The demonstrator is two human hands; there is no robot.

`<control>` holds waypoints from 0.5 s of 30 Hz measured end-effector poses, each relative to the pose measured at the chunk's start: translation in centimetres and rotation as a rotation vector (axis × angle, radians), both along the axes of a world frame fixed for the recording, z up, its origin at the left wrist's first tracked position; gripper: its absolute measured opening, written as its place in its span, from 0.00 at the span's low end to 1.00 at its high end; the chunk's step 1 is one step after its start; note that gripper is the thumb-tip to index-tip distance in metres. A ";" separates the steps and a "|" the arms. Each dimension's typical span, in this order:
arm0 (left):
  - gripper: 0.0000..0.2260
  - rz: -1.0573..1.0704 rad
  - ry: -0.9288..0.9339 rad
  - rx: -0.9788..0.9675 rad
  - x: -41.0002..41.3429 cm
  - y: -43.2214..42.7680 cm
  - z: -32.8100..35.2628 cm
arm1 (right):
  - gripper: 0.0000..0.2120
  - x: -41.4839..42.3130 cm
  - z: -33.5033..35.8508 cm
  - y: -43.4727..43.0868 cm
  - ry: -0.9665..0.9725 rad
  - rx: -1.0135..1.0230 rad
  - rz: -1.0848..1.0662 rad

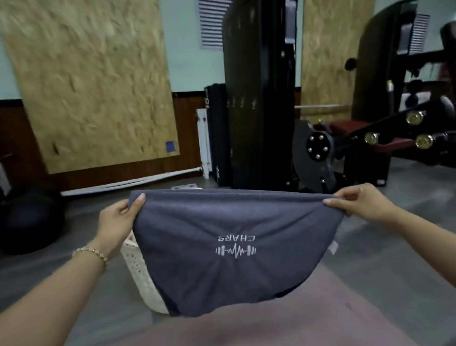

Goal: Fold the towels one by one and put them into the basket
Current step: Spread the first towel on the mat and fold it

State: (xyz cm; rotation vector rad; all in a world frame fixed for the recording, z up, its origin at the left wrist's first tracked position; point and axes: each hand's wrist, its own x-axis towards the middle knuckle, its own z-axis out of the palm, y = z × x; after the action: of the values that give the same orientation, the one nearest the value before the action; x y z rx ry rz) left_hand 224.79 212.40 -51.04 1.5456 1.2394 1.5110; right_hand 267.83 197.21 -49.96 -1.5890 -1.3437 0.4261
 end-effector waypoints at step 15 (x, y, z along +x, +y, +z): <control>0.13 0.050 0.193 -0.060 -10.9 -6.5 -1.1 | 0.06 -12.1 0.7 1.9 -0.085 -0.107 0.231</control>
State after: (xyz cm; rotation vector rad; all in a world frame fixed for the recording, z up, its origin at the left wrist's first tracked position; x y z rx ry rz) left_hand 213.85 205.88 -52.12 1.6633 1.4281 1.3670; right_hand 255.69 199.15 -49.28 -1.5580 -1.6010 0.5840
